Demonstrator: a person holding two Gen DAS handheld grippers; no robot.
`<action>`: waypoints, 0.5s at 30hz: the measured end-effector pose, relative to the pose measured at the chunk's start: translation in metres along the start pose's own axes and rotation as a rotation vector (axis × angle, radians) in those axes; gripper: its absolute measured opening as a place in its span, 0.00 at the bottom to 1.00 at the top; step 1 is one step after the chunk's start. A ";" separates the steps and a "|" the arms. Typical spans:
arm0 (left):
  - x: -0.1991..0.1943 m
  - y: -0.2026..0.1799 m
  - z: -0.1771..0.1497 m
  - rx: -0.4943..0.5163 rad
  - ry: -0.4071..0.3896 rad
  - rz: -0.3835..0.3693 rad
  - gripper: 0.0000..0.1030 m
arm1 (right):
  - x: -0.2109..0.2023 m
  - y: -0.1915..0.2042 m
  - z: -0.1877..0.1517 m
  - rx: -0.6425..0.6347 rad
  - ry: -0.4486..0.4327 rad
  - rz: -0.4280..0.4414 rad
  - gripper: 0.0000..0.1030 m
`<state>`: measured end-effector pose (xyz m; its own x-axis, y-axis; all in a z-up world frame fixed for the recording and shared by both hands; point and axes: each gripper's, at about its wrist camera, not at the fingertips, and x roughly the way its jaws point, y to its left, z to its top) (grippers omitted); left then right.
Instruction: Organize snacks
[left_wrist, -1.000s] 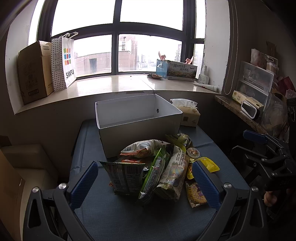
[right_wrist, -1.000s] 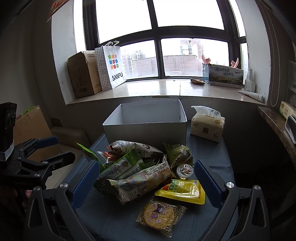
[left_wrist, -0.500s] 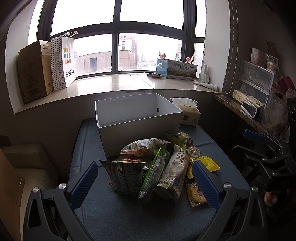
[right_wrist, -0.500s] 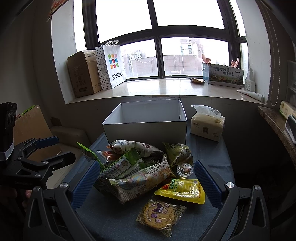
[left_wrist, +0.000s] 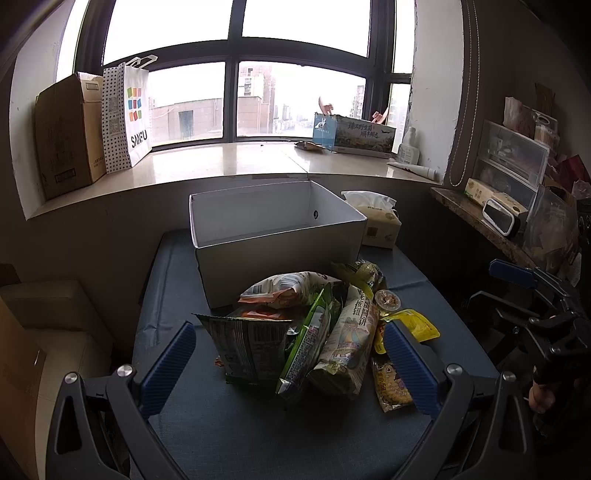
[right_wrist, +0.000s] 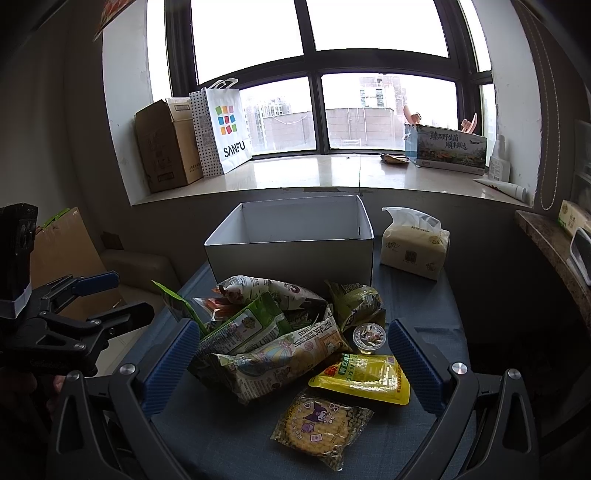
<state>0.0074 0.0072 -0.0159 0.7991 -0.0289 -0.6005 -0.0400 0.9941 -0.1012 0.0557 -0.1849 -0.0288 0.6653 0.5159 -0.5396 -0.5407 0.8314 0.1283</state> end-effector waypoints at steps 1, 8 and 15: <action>0.006 0.004 -0.001 -0.014 0.011 -0.009 1.00 | 0.000 0.000 -0.001 0.000 0.001 0.000 1.00; 0.064 0.033 -0.013 -0.094 0.127 0.029 1.00 | 0.005 0.000 -0.004 0.000 0.015 -0.001 1.00; 0.103 0.050 -0.022 -0.149 0.165 0.036 0.99 | 0.008 -0.002 -0.007 0.005 0.029 -0.005 1.00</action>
<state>0.0744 0.0519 -0.1004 0.6869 -0.0229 -0.7264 -0.1649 0.9685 -0.1865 0.0590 -0.1837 -0.0390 0.6531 0.5054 -0.5639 -0.5344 0.8352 0.1296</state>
